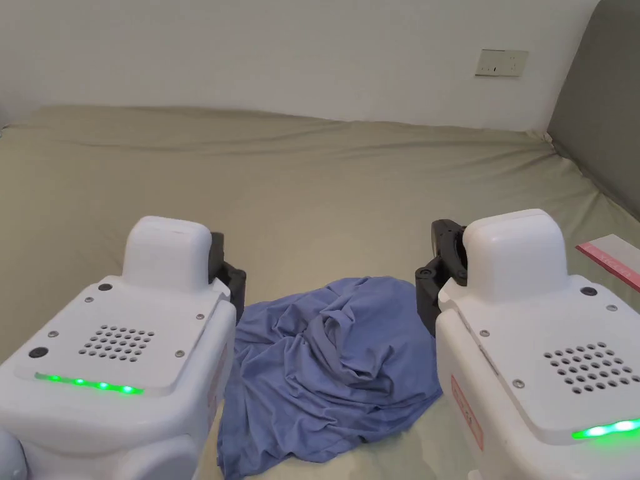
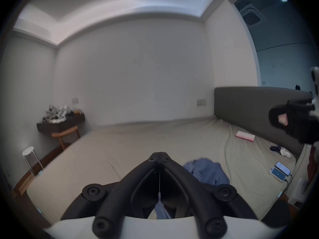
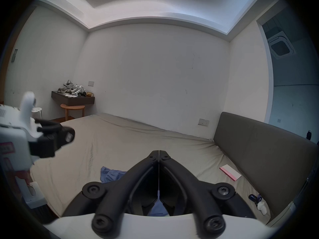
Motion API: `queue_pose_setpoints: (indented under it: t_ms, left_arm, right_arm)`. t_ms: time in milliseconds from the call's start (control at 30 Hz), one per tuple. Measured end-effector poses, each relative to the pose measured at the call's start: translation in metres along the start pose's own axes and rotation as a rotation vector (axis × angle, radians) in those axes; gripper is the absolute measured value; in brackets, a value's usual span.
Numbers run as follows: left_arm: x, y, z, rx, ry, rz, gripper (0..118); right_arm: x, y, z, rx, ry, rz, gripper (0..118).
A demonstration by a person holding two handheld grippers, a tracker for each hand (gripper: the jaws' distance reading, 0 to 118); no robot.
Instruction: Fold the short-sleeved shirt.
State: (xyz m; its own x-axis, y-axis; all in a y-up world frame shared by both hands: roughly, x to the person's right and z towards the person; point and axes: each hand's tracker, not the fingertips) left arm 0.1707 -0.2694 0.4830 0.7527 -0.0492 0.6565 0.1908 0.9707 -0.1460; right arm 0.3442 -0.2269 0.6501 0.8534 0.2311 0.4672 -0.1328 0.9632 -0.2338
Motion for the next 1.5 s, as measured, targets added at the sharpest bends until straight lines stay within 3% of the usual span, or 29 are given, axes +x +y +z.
queue_pose_setpoints:
  t_ms: [167, 233, 267, 367, 400, 467, 633, 700, 767, 867, 933, 967, 1000, 1033, 1067, 1133, 1200, 1333, 1500]
  left_arm:
    - [-0.009, -0.056, -0.064, -0.263, -0.030, 0.069, 0]
    - [-0.013, -0.086, -0.100, -0.415, -0.051, 0.115, 6]
    - [-0.015, -0.099, -0.117, -0.474, -0.075, 0.128, 16]
    - [-0.020, -0.143, -0.164, -0.629, -0.060, 0.209, 102]
    - [-0.021, -0.157, -0.178, -0.683, -0.037, 0.219, 118]
    - [-0.023, -0.180, -0.196, -0.701, 0.003, 0.241, 111]
    - [-0.015, -0.214, -0.225, -0.806, 0.002, 0.227, 111]
    - [-0.005, -0.214, -0.225, -0.772, 0.021, 0.099, 113]
    - [0.004, -0.210, -0.219, -0.763, 0.021, 0.065, 110]
    - [0.013, -0.204, -0.211, -0.741, 0.015, 0.031, 88]
    - [0.023, -0.197, -0.205, -0.714, 0.006, -0.061, 60]
    - [0.024, -0.196, -0.202, -0.688, -0.032, -0.087, 23]
    - [0.027, -0.196, -0.202, -0.688, -0.127, -0.050, 5]
    - [0.034, -0.193, -0.197, -0.691, -0.032, -0.111, 5]
    - [0.037, -0.192, -0.193, -0.684, -0.033, -0.163, 5]
    - [0.029, -0.182, -0.184, -0.650, -0.075, -0.073, 5]
    - [0.018, -0.172, -0.174, -0.630, -0.089, 0.027, 5]
    - [-0.009, -0.153, -0.150, -0.562, -0.157, 0.175, 5]
    - [-0.032, -0.145, -0.123, -0.524, -0.126, 0.254, 5]
  right_arm:
    - [0.006, -0.019, -0.013, -0.047, -0.004, 0.011, 2]
    - [0.010, -0.030, -0.022, -0.078, -0.002, 0.006, 2]
    - [0.012, -0.034, -0.026, -0.092, -0.002, 0.004, 2]
    - [0.019, -0.050, -0.038, -0.142, -0.009, 0.001, 2]
    - [0.022, -0.056, -0.042, -0.160, -0.013, 0.002, 2]
    - [0.027, -0.067, -0.050, -0.193, -0.019, 0.007, 2]
    - [0.037, -0.097, -0.069, -0.290, -0.023, 0.005, 2]
    - [0.039, -0.109, -0.075, -0.323, -0.025, 0.015, 2]
    - [0.040, -0.122, -0.080, -0.354, -0.029, 0.028, 2]
    - [0.043, -0.136, -0.091, -0.399, -0.023, 0.021, 2]
    - [0.046, -0.141, -0.101, -0.422, -0.010, 0.018, 2]
    - [0.049, -0.142, -0.109, -0.438, 0.003, 0.016, 2]
    - [0.051, -0.141, -0.117, -0.456, 0.014, 0.010, 5]
    - [0.055, -0.139, -0.127, -0.485, 0.031, 0.009, 11]
    - [0.060, -0.138, -0.136, -0.503, 0.050, 0.011, 21]
    - [0.069, -0.135, -0.162, -0.542, 0.091, 0.032, 70]
    - [0.077, -0.137, -0.194, -0.537, 0.090, 0.061, 105]
    - [0.083, -0.154, -0.284, -0.663, 0.162, 0.159, 109]
    - [0.082, -0.193, -0.389, -0.801, 0.216, 0.198, 109]
